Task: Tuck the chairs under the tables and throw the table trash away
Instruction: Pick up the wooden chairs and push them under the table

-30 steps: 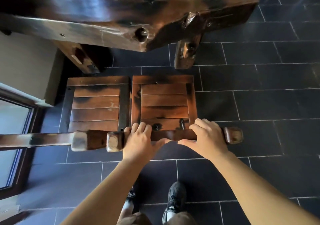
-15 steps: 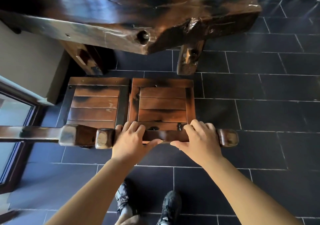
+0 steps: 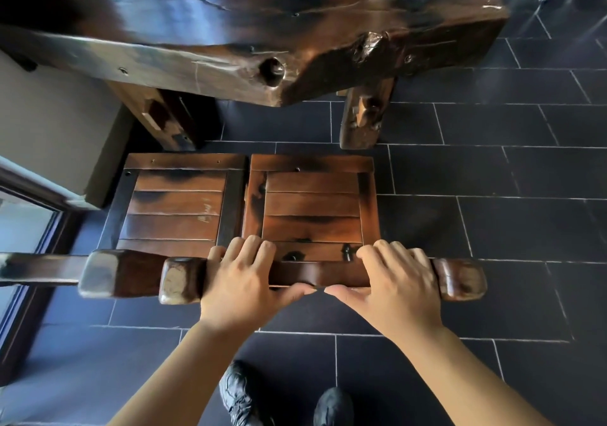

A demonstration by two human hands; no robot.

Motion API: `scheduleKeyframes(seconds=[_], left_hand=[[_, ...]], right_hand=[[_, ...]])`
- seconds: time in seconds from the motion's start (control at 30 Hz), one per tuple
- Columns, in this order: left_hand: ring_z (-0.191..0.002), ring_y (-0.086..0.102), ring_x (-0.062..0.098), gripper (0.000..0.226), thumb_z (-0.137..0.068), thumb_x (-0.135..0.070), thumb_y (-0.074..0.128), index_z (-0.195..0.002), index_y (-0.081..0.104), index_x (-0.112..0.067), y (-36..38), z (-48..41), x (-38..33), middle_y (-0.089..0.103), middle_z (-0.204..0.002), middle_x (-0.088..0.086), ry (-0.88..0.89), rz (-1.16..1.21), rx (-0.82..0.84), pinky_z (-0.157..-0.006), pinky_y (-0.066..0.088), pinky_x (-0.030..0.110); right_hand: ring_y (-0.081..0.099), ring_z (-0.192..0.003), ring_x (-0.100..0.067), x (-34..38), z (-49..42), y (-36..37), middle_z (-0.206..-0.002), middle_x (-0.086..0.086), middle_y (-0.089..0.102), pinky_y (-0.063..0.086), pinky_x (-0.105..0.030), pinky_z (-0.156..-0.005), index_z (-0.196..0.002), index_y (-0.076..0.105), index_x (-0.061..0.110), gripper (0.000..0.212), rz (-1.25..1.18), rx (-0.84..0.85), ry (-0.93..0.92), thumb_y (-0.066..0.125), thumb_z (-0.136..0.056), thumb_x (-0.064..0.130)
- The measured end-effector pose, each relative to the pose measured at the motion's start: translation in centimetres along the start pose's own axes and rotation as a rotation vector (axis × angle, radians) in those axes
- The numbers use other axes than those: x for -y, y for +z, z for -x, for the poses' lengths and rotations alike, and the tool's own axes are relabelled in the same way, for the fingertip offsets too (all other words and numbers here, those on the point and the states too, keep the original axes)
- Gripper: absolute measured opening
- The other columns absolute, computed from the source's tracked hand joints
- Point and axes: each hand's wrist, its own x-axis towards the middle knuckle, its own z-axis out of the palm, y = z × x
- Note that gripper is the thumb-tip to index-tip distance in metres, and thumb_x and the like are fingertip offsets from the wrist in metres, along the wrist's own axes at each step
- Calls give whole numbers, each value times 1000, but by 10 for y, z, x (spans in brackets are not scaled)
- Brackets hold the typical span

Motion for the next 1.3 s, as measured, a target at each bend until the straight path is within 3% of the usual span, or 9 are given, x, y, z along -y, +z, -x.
scheduleKeyframes(seconds=[0.4,0.57,0.83,1.07,1.3], left_hand=[[-69,56,27,83,-72,-88,53,-92,71,-10,5,-15,2,54,-73,-1,21,44,-54,-63,41,39],[-69,56,28,74,-73,-86,54,-78,63,-13,13,-36,11,55,-73,0,41,44,-81,-62,40,38],[-76,58,30,73,-74,-86,52,-80,61,-14,29,-93,31,58,-78,1,50,46,-64,-68,44,41],[-82,61,30,76,-79,-87,39,-84,63,-15,43,-138,42,64,-86,1,16,49,2,-72,48,44],[-85,60,27,67,-76,-82,51,-82,61,-16,54,-184,50,63,-88,0,1,31,11,-76,48,43]], right_hand=[[58,-70,-29,-6,-15,6,-74,-4,59,45,-43,-65,-80,62,11,71,-22,-12,-4,56,-80,81],[59,-72,-28,-14,-36,14,-75,-4,61,45,-42,-68,-81,62,12,70,-32,-6,-3,53,-81,82],[58,-72,-28,-27,-90,35,-76,-3,61,42,-41,-69,-80,59,14,68,-22,-5,6,49,-81,82],[60,-73,-27,-44,-134,51,-77,-3,62,45,-41,-71,-81,58,14,71,-6,0,-2,43,-82,83],[60,-72,-24,-61,-180,68,-78,-2,64,45,-38,-72,-83,59,16,67,9,25,-9,50,-80,82]])
